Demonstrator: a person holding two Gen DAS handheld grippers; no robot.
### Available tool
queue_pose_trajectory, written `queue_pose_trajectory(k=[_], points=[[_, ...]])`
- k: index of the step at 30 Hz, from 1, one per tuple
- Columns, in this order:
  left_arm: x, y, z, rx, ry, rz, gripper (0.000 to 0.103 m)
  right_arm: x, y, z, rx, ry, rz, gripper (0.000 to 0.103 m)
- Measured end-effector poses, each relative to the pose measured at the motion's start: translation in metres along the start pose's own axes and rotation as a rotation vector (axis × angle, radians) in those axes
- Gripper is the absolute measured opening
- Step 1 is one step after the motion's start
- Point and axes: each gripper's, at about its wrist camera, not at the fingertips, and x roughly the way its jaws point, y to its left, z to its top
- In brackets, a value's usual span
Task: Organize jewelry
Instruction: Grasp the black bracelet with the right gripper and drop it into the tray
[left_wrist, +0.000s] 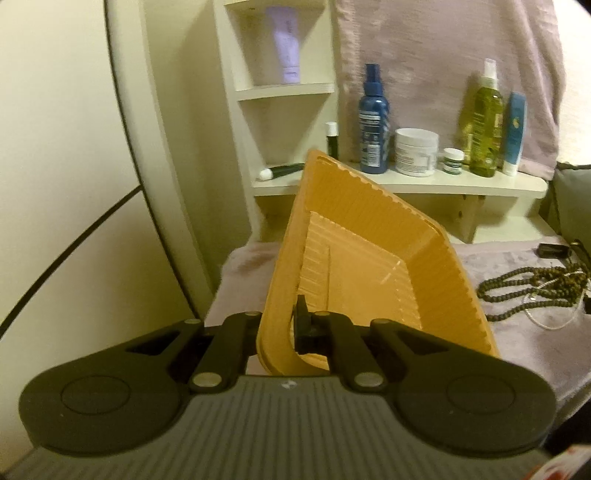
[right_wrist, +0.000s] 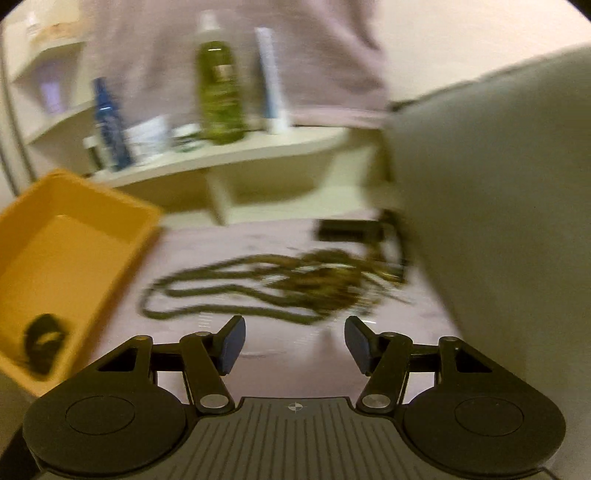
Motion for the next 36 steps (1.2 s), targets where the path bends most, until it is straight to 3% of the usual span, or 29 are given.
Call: queue_pose_trajectory(k=[6, 8, 11, 18, 26, 29, 36], points=[[0.000, 0.002, 0.001, 0.017, 0.003, 0.020, 0.005, 0.008, -0.024, -0.005, -0.025, -0.028, -0.081, 0.057], [-0.001, 0.001, 0.001, 0.020, 0.002, 0.024, 0.005, 0.012, -0.030, -0.006, -0.040, -0.024, -0.087, 0.040], [0.000, 0.001, 0.001, 0.022, 0.006, 0.026, 0.005, 0.025, -0.027, -0.005, -0.080, -0.008, -0.094, 0.028], [-0.001, -0.001, 0.001, 0.028, 0.012, 0.034, 0.005, 0.044, -0.025, -0.007, -0.118, 0.012, -0.103, 0.010], [0.000, 0.000, 0.001, 0.029, 0.014, 0.032, 0.005, 0.022, -0.021, -0.009, -0.099, -0.010, -0.108, 0.008], [0.000, 0.000, 0.000, 0.032, 0.013, 0.029, 0.005, 0.007, -0.009, -0.004, -0.096, -0.026, -0.044, 0.008], [0.000, 0.001, -0.001, 0.024, 0.019, 0.027, 0.005, -0.006, 0.080, 0.012, -0.203, -0.023, 0.343, 0.008]])
